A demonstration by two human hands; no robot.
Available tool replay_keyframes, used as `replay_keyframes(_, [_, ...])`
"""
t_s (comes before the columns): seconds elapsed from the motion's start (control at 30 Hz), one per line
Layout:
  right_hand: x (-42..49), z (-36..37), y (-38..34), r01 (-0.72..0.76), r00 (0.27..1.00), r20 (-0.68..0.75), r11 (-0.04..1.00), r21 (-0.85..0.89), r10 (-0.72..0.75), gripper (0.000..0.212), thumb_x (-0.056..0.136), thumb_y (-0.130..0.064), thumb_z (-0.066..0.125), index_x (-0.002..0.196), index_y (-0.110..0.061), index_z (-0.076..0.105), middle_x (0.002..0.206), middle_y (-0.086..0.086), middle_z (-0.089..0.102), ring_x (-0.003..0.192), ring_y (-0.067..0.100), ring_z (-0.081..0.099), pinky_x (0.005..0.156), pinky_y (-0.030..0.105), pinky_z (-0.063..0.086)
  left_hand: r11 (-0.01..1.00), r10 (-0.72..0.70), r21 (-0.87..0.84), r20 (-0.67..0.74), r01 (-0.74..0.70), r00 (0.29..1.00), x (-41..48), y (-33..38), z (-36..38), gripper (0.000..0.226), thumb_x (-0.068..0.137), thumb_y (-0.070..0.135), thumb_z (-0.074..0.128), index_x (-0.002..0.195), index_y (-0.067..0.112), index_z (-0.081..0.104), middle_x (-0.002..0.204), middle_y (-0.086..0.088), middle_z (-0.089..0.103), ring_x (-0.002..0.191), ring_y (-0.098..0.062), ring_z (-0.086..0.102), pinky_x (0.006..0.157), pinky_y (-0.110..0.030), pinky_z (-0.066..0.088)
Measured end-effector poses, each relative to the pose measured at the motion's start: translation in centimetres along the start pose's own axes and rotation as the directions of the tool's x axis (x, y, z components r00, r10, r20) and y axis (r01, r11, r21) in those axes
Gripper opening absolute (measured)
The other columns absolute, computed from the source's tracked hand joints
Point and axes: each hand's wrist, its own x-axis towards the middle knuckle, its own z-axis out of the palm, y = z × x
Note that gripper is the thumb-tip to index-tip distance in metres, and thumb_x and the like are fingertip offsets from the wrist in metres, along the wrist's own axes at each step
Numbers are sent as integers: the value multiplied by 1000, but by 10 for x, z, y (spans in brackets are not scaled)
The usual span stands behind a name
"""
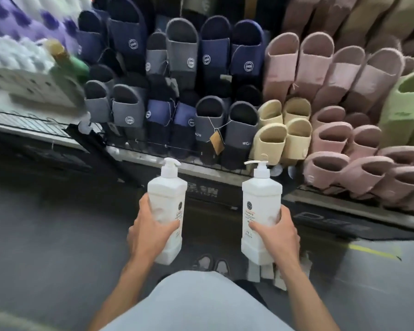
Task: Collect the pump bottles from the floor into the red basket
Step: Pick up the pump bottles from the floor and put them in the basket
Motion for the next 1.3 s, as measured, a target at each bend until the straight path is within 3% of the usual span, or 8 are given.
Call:
replay_keyframes(0.13, [11,20,-33,122,989,94,991,-51,-117,83,68,-43,86,134,-42,37,115,-13,54,116,22,58,93,50,50,985,-137,-125,-119,122,983,-8,-25,-17,94,69,30,87,141,39,27,124,1,63,108,-34,61,95,-52,50])
replay_keyframes(0.27, [11,49,-73,277,949,179,957,-89,-259,83,64,-47,86,131,-44,36,112,-17,51,115,19,59,97,52,50,956,-256,-199,-220,214,941,-9,-54,-42,95,68,34,88,139,44,27,119,2,66,101,-35,63,91,-50,52])
replay_keyframes(0.5, [-26,119,-153,426,865,288,905,10,-411,79,65,-38,89,129,-40,43,115,-16,54,112,12,54,96,50,50,878,-430,-352,-286,324,856,-11,-121,-99,92,66,34,90,138,41,32,118,4,66,100,-36,65,80,-40,45])
replay_keyframes(0.6, [-47,152,-181,462,830,324,885,59,-454,71,67,-33,90,118,-44,42,106,-20,54,107,12,55,89,44,50,851,-480,-393,-311,349,821,-11,-151,-125,92,66,36,90,139,36,34,122,1,66,101,-36,65,77,-38,42])
replay_keyframes(0.7, [-71,181,-208,503,792,353,860,84,-498,74,66,-31,90,125,-40,45,110,-18,55,108,13,56,86,40,47,834,-515,-416,-350,362,783,-12,-179,-149,96,66,37,91,143,34,34,125,-3,66,104,-37,65,80,-41,46])
replay_keyframes(0.87, [-104,224,-235,561,730,415,823,92,-544,77,63,-33,90,127,-38,49,116,-16,61,111,17,60,93,47,52,803,-566,-460,-391,379,725,-15,-216,-184,97,62,39,92,140,37,34,124,-1,67,103,-36,65,87,-45,52])
replay_keyframes(1.0, [-129,258,-260,598,660,495,794,110,-565,63,65,-28,89,112,-42,49,105,-24,61,106,14,62,91,48,55,765,-613,-523,-412,376,674,-15,-242,-211,97,62,35,92,141,36,34,125,1,66,104,-34,65,85,-41,49])
replay_keyframes(1.3, [-162,342,-310,687,533,620,723,80,-575,70,52,-49,85,113,-41,52,105,-19,65,103,14,66,93,54,56,648,-738,-663,-424,376,525,-22,-286,-250,104,55,42,88,143,38,31,130,0,64,108,-34,64,88,-44,51])
